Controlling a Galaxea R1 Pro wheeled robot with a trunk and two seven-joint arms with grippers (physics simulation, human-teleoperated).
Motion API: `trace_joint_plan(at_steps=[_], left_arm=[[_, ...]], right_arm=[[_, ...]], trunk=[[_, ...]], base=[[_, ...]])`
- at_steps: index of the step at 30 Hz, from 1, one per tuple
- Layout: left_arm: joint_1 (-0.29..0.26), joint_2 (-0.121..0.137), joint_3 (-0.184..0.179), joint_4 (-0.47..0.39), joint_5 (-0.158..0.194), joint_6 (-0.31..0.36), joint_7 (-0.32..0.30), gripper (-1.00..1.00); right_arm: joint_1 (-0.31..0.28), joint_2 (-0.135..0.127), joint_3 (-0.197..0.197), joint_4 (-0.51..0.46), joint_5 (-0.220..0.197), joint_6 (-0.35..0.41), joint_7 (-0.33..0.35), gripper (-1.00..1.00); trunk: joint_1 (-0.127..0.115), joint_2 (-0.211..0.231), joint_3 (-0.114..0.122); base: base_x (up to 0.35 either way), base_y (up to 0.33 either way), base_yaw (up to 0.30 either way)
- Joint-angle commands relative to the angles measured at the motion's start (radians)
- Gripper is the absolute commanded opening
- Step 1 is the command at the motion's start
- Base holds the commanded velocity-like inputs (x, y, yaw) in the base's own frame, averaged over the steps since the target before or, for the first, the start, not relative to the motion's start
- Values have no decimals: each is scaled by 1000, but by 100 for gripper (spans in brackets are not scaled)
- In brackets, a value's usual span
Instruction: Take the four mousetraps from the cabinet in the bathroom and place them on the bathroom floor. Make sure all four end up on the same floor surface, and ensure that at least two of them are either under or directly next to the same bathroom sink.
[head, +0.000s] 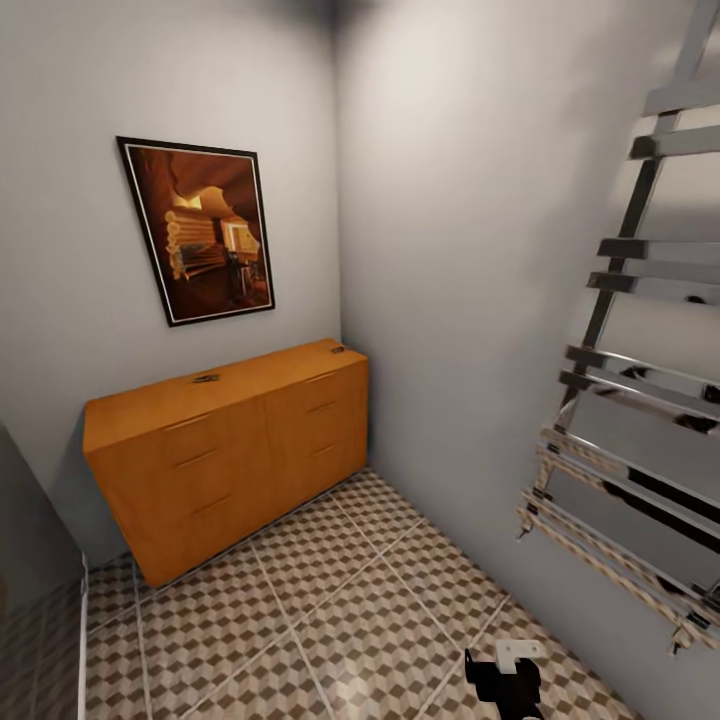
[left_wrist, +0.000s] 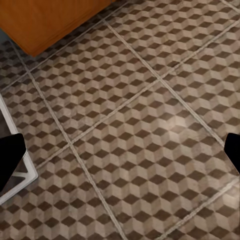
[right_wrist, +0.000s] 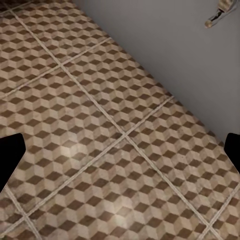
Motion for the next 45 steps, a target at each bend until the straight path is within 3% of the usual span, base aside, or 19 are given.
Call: trace_joint_plan(at_steps=[1, 45], left_arm=[[-2, -1, -9, 4, 5, -5, 3, 100], [-2, -1, -9, 4, 5, -5, 3, 100]], right_arm=[[-1, 0, 9, 1, -7, -3, -3, 100], [-1, 0, 9, 1, -7, -3, -3, 100]], trunk=[[1, -2, -2], [1, -2, 40]], base=[[150, 242, -130], [141, 226, -173]])
